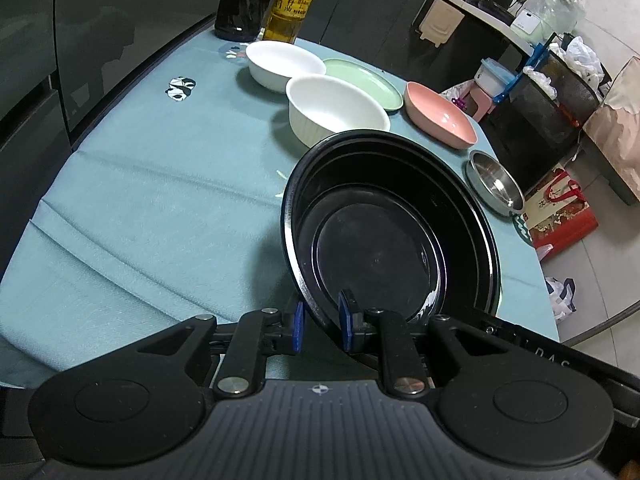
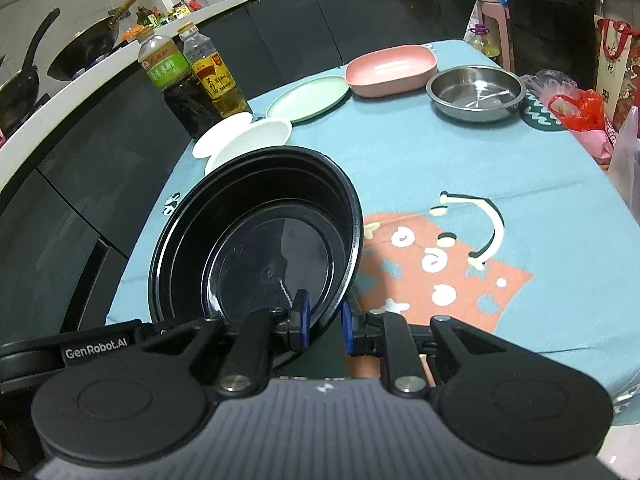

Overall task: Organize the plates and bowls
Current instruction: 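Lift the black bowl with both tools and lower it near the table edge, then open both tools and move them to the large white bowl, then grip the large white bowl rim with both tools and lift it, then lower the white bowl into the black bowl with both tools and release, then move both open tools to the white plate beside the bottles, then grip the white plate edge with both tools and lift it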

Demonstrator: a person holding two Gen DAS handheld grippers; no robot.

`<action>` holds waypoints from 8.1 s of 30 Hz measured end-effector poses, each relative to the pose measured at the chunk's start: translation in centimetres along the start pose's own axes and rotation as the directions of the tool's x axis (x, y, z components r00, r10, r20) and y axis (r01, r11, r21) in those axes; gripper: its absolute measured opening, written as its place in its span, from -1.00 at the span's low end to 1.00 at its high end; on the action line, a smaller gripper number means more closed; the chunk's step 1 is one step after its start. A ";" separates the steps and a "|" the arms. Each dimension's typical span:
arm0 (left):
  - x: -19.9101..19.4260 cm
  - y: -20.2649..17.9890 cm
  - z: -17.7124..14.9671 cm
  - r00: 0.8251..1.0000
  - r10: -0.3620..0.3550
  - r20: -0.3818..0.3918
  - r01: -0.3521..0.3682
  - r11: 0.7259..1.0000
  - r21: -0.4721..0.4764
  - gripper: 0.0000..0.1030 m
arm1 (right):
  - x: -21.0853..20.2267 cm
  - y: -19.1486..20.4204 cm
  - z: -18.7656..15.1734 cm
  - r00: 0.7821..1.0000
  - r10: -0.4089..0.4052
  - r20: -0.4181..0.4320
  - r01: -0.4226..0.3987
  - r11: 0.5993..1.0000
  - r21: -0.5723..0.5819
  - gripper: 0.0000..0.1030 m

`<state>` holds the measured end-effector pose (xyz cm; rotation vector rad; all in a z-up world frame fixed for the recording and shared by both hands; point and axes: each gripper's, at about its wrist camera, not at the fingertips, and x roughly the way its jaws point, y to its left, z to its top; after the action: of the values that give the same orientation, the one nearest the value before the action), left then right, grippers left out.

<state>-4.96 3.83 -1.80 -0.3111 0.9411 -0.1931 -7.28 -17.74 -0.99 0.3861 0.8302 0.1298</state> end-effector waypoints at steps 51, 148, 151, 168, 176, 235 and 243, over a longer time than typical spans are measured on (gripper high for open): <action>0.9 -0.5 7.7 0.961 0.141 0.240 -0.165 0.983 0.085 -0.36 | 2.9 0.9 6.6 0.994 -0.067 0.087 0.078 0.989 -0.124 -0.58; 0.3 -3.2 1.8 0.989 0.070 0.132 -0.105 0.955 0.279 -0.68 | 1.2 2.6 2.8 0.999 -0.009 -0.033 0.000 0.962 -0.274 -1.00; 0.9 -2.9 1.5 0.991 0.076 0.112 -0.105 0.955 0.276 -0.68 | 1.6 2.3 2.4 0.999 -0.015 -0.045 0.002 0.963 -0.271 -1.00; 2.4 -2.3 1.3 0.993 0.089 0.077 -0.107 0.954 0.278 -0.67 | 3.0 2.0 1.7 0.997 -0.040 -0.063 0.022 0.967 -0.256 -1.00; 2.0 -1.9 1.5 0.993 0.083 0.084 -0.103 0.959 0.265 -0.64 | 2.8 1.6 1.9 0.998 -0.046 -0.043 0.034 0.971 -0.235 -1.00; 12.8 4.1 21.2 0.958 0.222 0.183 -0.237 0.970 0.063 -0.41 | 17.6 7.6 19.1 0.991 0.059 -0.120 -0.091 0.953 -0.288 -0.72; 15.0 4.7 21.9 0.966 0.213 0.144 -0.225 0.971 0.075 -0.41 | 20.8 8.6 19.3 0.985 0.065 -0.158 -0.107 0.954 -0.278 -0.72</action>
<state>21.64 7.69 -2.81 -0.1321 0.8232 -0.0107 21.32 -9.86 -0.33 0.1401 0.9251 0.3593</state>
